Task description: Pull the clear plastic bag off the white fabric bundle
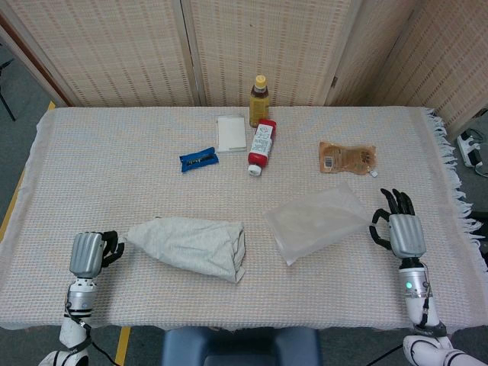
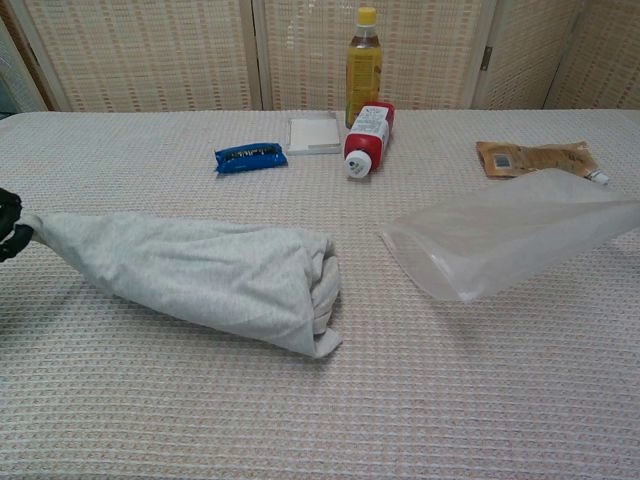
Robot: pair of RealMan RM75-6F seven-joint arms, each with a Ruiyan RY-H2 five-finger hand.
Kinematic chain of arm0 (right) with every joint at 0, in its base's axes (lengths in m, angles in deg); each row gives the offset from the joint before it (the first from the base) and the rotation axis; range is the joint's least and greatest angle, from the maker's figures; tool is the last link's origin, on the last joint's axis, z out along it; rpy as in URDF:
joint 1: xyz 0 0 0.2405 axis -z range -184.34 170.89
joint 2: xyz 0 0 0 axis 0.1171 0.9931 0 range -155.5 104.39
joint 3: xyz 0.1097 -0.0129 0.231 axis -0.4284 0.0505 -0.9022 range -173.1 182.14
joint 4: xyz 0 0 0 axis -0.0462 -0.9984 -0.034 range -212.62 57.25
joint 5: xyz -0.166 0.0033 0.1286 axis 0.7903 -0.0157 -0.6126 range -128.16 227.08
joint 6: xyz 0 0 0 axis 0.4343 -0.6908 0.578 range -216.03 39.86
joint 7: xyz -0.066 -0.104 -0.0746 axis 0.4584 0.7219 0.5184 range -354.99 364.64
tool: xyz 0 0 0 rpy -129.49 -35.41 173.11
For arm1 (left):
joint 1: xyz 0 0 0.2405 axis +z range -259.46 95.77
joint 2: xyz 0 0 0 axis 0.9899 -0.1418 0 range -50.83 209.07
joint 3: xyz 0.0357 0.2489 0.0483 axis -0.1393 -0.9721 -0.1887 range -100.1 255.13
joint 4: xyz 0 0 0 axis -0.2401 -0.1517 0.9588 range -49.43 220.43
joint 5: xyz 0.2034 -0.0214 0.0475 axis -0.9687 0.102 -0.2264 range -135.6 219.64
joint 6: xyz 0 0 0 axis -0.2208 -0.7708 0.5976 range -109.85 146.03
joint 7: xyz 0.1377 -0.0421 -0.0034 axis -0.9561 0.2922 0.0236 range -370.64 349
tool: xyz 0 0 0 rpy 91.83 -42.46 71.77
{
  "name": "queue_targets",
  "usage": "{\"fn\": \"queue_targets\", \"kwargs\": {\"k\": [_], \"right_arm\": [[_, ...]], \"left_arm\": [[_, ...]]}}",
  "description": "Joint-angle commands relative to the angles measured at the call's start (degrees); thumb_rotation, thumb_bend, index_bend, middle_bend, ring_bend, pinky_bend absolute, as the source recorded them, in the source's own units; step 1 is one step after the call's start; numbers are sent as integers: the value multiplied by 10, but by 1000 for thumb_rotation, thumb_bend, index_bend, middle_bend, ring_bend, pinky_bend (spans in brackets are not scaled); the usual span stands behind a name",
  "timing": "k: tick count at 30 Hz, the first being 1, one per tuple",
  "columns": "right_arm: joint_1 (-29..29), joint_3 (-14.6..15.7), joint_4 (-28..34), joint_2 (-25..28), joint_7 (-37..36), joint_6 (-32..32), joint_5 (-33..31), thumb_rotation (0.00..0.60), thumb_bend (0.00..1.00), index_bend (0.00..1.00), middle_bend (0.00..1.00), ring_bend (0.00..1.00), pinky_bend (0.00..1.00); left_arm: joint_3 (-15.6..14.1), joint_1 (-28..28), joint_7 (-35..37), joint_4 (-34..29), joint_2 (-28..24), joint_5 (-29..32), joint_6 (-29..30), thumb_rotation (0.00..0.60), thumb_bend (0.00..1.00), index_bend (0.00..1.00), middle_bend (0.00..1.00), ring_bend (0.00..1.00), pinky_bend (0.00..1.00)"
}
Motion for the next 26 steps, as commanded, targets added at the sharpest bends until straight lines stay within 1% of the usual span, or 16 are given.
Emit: {"fn": "queue_targets", "kwargs": {"k": [1,2,3,4,5,6,7,9,10,13,15,16,18,19,23,26], "right_arm": [[9,12,44,37,10,7,10,600,185,72,0,0,0],[11,14,61,49,15,6,11,600,157,21,0,0,0],[14,15,80,62,20,6,13,600,131,0,0,0,0],[17,18,109,81,26,6,14,600,111,0,0,0,0],[19,22,132,99,30,11,15,600,105,0,0,0,0],[21,28,167,127,33,23,14,600,101,0,0,0,0],[22,30,195,148,34,31,13,600,101,0,0,0,0],[28,32,248,190,41,29,14,600,100,0,0,0,0],[33,33,266,205,48,20,16,600,101,0,0,0,0],[48,33,300,229,75,-12,24,600,101,0,0,0,0],[60,32,318,241,100,-40,30,600,102,0,0,0,0],[76,31,342,258,129,-75,36,600,101,0,0,0,0],[96,36,372,272,165,-108,41,600,101,0,0,0,0],[104,38,378,275,178,-119,42,600,102,0,0,0,0],[131,43,376,273,194,-152,39,600,101,0,0,0,0],[133,42,376,285,180,-147,42,600,102,0,0,0,0]], "left_arm": [[-15,-4,-24,-74,-36,-3,-31,299,220,190,832,893,993],[-16,-4,-24,-94,-45,-4,-33,278,196,131,737,821,965],[-17,-3,-23,-113,-55,-4,-36,267,182,87,635,728,896],[-20,-2,-23,-139,-70,-4,-42,259,174,65,547,628,789],[-22,-1,-29,-157,-82,-2,-47,257,170,57,494,562,707],[-26,0,-45,-182,-100,2,-57,253,166,52,395,439,559],[-30,0,-63,-202,-115,5,-65,251,165,59,336,368,485],[-41,2,-103,-252,-156,10,-82,259,163,113,178,191,315],[-45,4,-117,-272,-175,12,-86,257,162,138,144,148,277],[-58,11,-147,-319,-220,22,-101,255,161,172,122,88,218],[-67,18,-169,-349,-252,32,-108,253,161,212,124,75,188],[-79,35,-209,-364,-286,40,-93,251,162,237,126,71,175],[-86,57,-252,-385,-312,39,-59,250,162,259,128,64,154],[-89,66,-260,-387,-318,34,-42,254,163,260,128,61,142],[-96,107,-236,-381,-332,7,29,258,164,268,132,53,122],[-100,114,-216,-393,-353,-12,40,315,166,319,176,56,112]]}}
